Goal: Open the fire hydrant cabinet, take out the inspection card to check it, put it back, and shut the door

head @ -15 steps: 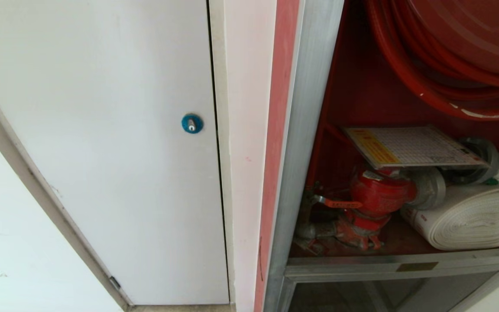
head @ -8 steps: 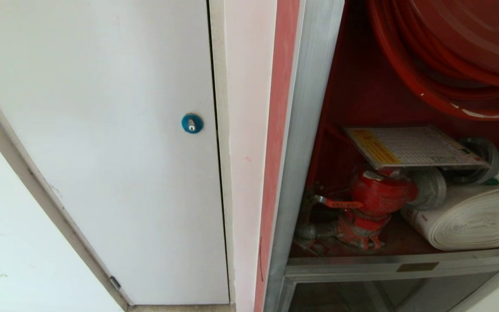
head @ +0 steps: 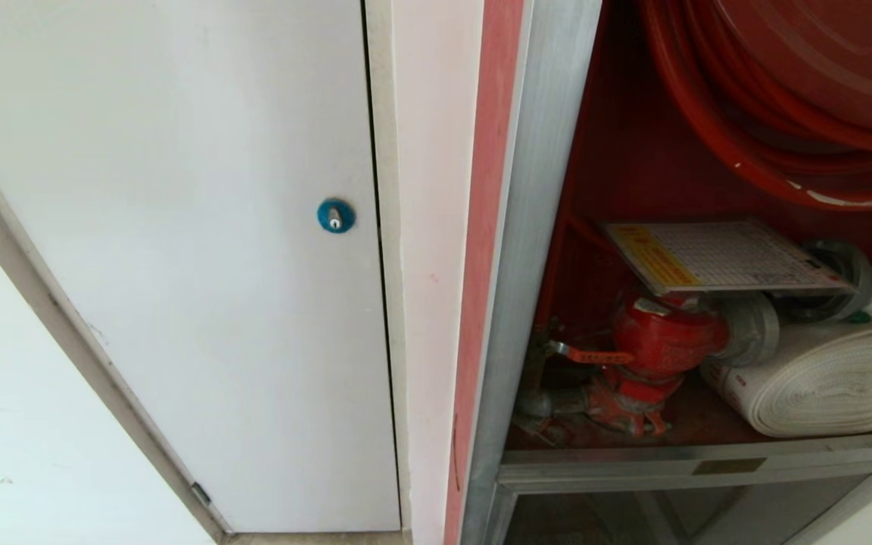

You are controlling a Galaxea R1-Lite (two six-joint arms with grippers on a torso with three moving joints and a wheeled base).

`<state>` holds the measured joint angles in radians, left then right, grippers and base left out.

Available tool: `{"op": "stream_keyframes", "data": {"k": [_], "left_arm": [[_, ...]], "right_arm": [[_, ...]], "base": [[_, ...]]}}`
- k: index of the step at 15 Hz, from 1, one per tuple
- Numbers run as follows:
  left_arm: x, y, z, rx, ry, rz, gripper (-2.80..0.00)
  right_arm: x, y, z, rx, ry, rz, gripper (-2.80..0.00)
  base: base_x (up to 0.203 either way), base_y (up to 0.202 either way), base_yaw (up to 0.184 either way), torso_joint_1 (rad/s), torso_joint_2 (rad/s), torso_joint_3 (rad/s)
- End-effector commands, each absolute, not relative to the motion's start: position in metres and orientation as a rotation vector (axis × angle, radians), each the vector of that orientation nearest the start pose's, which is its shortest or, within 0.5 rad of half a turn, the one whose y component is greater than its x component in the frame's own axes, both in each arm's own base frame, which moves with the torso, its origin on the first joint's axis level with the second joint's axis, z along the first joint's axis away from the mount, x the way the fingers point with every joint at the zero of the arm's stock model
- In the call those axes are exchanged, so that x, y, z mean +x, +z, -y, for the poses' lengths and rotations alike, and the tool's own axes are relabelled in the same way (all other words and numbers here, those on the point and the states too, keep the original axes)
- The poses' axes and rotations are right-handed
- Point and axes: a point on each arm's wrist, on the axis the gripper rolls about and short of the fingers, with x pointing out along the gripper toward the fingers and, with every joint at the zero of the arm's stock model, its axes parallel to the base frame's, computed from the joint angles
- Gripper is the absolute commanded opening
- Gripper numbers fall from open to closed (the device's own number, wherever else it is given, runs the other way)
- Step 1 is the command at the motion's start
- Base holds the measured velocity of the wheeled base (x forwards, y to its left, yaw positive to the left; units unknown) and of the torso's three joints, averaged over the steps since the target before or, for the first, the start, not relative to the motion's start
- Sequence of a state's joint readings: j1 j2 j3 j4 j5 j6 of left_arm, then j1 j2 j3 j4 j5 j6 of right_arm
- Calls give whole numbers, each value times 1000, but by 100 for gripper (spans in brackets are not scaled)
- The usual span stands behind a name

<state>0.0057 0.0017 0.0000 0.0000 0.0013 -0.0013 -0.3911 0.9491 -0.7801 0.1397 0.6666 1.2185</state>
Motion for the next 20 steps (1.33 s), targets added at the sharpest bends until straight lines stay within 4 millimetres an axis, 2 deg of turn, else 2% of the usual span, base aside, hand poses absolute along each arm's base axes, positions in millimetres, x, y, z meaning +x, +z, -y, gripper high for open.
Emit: {"op": "stream_keyframes", "data": {"k": [1, 2, 11, 20], "left_arm": [[-23, 75, 0, -2, 8, -2, -280], [-22, 75, 0, -2, 8, -5, -280], [-23, 76, 0, -2, 8, -3, -280], [-23, 76, 0, -2, 8, -2, -280]], "right_arm": [[99, 257, 26, 1366, 79, -412, -280], [98, 255, 25, 1367, 81, -417, 0], [111, 246, 30, 1325, 136, -396, 0], [143, 242, 42, 1304, 153, -387, 0]], "base": [[0, 0, 0, 0, 0, 0], [0, 0, 0, 0, 0, 0], [0, 0, 0, 0, 0, 0], [0, 0, 0, 0, 0, 0]]}}
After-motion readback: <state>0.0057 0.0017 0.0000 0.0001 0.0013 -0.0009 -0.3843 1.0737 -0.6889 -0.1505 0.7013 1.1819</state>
